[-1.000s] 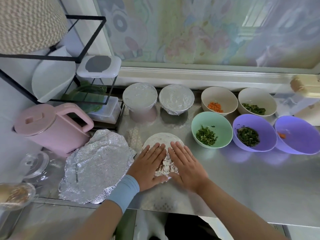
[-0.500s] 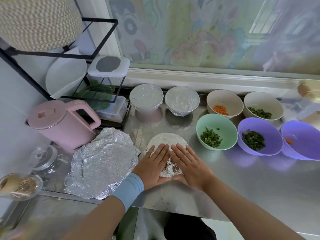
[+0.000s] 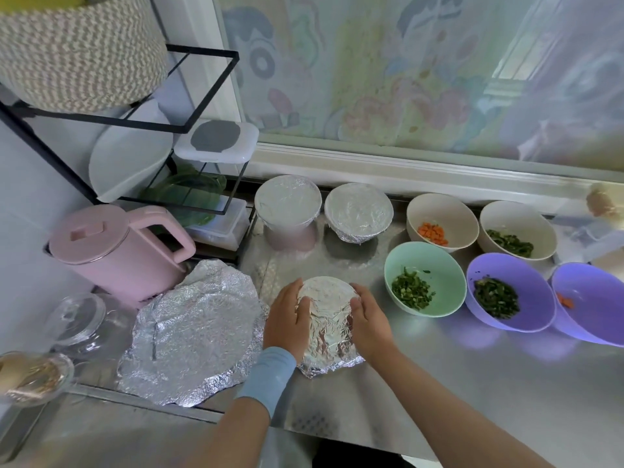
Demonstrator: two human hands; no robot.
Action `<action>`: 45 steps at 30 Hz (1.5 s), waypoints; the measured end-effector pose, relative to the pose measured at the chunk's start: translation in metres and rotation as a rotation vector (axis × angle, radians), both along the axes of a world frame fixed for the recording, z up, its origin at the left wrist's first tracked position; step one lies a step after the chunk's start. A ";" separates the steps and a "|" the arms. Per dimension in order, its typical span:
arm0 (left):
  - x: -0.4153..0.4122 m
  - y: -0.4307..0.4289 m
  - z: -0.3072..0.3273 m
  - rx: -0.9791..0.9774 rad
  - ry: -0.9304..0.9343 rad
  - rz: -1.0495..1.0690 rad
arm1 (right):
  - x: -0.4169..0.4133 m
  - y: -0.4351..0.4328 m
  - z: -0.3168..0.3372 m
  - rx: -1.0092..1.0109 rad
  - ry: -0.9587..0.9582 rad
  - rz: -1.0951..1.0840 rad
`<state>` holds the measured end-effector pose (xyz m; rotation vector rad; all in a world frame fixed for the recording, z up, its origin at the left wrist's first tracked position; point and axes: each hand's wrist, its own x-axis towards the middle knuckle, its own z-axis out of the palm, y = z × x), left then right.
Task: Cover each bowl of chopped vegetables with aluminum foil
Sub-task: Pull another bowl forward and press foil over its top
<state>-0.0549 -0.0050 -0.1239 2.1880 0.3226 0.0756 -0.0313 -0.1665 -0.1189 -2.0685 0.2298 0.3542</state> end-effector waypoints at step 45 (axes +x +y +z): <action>0.048 -0.002 0.014 0.018 0.201 -0.007 | 0.052 0.015 -0.002 -0.279 -0.367 0.191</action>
